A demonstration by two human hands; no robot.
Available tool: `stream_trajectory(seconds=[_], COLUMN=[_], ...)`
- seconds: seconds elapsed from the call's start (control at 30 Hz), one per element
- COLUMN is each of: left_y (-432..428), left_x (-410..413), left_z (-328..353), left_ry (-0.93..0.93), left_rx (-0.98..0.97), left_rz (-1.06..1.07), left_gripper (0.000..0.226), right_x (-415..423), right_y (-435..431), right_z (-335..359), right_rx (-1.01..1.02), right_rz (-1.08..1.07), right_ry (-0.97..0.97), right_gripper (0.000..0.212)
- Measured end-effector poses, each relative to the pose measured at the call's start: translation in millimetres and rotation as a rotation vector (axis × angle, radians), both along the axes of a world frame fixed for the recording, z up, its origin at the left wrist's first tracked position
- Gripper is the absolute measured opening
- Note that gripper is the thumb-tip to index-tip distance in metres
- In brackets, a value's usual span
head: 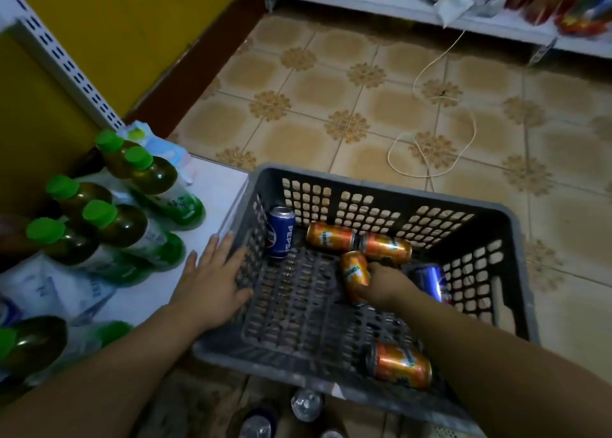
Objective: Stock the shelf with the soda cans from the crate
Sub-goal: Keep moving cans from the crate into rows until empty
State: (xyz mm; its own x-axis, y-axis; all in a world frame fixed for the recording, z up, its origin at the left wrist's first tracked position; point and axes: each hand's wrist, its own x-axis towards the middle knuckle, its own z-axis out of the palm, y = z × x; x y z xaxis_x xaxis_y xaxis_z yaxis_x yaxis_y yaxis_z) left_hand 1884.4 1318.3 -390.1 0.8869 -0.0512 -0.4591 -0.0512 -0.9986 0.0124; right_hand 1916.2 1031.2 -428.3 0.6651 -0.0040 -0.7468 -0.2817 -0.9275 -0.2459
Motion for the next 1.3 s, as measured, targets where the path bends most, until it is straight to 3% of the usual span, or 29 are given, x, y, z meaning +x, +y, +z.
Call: stream_trajectory(seconds=[0.23,0.33,0.43,0.57,0.73,0.8,0.9,1.07,1.13,1.23,1.3], left_y=[6.5,9.1,11.3,8.7,-3.1,-13.0,-27.7,-34.1,-26.6,-3.2,14.3], left_x=[-6.7,-6.5,-6.8,-5.1,-14.1,-25.9,-46.8,-76.6,-93.8,-131.0,-157.5], left_z=[-37.5,-41.7,-42.2,-37.2,-15.6,5.5,59.3,184.7,235.7,305.8,347.6], left_ry=[-0.193,-0.227,-0.233,-0.192,-0.06,0.021,0.064,0.071,0.078,-0.048,-0.181], left_rx=[-0.352,-0.381,-0.38,-0.345,-0.185,-0.208,-0.533,-1.06,-1.364,-1.62,-1.669], left_rz=[0.144,0.139,0.129,0.136,0.144,0.2,0.367,0.811,0.983,1.032,0.97], left_gripper=[0.075,0.068,0.061,0.058,0.074,0.078,0.074,0.047,0.032,0.014,0.021], right_x=[-1.6,-0.6,-4.9,-12.4,-27.0,-38.0,-55.8,-93.7,-114.3,-147.1,-167.8], right_y=[-4.3,3.1,11.9,24.1,38.2,44.0,58.4,92.1,104.2,122.8,139.1], right_z=[-84.4,-113.5,-124.8,-96.7,-0.5,46.3,120.5,247.5,289.7,345.9,377.6], right_rx=[-0.036,0.013,0.049,0.145,0.272,0.339,0.457,0.683,0.803,0.906,0.935], right_rz=[-0.251,-0.401,-0.518,-0.614,-0.463,-0.416,-0.362,-0.305,-0.305,-0.261,-0.191], right_ry=[-0.021,-0.024,-0.067,-0.142,-0.248,-0.297,-0.412,-0.549,-0.565,-0.589,-0.613], right_gripper=[0.088,0.089,0.077,0.071,0.076,0.077,0.075,0.066,0.061,0.063,0.058])
